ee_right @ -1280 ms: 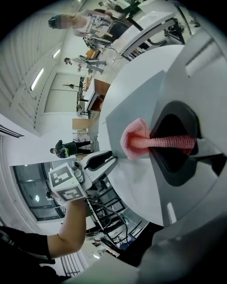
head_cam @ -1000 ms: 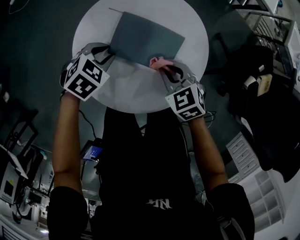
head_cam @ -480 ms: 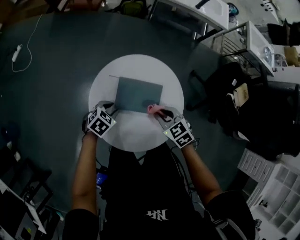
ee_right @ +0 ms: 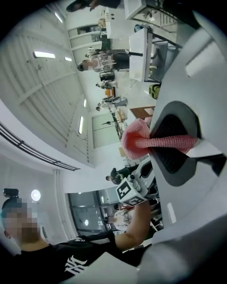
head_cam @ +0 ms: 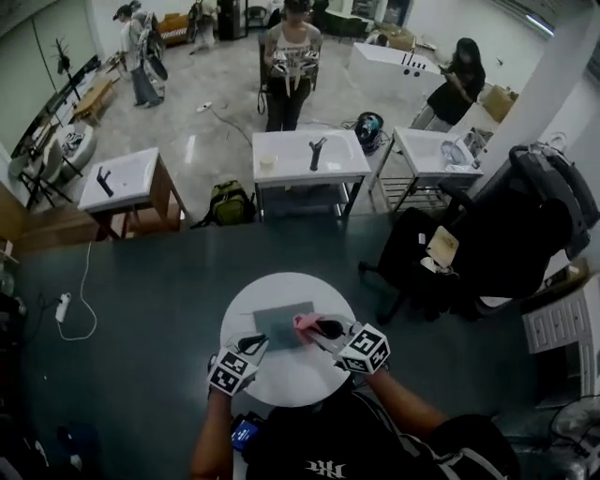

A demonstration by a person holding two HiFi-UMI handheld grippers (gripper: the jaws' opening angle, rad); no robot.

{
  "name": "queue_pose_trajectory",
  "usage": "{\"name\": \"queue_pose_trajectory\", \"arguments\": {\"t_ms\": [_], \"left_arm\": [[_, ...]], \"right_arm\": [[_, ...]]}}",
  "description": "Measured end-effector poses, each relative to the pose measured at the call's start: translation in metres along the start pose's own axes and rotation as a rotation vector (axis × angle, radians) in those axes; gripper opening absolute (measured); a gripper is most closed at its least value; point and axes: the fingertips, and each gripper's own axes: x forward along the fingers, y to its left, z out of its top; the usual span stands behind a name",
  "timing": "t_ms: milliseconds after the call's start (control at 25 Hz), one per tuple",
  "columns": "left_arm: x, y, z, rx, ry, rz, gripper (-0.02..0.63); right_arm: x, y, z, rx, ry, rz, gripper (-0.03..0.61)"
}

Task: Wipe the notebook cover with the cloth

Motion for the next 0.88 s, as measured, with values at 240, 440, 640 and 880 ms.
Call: {"name": "queue_pose_trajectory", "arguments": {"t_ms": [240, 440, 640, 880], "left_arm": [[-0.050, -0.026, 0.091, 0.097, -0.189, -0.011, 0.005], [-0.102, -0.059, 0.149, 0.148, -0.344, 0.012, 0.003], [-0.162, -0.111, 0.178, 0.096, -0.524, -0.015, 0.003], [-0.204, -0.192, 0.159, 0.057, -0.583, 0.003, 0.003]], "right_arm": [[-0.045, 0.033, 0.089, -0.077, -0.196, -0.023, 0.032], [-0.094, 0.069, 0.141, -0.107, -0.344, 0.013, 0.032], [-0.143, 0.122, 0.159, -0.162, -0.428, 0.066, 0.035], [-0.212, 0.183, 0.125, -0.187, -0.440, 0.058, 0.035]]}}
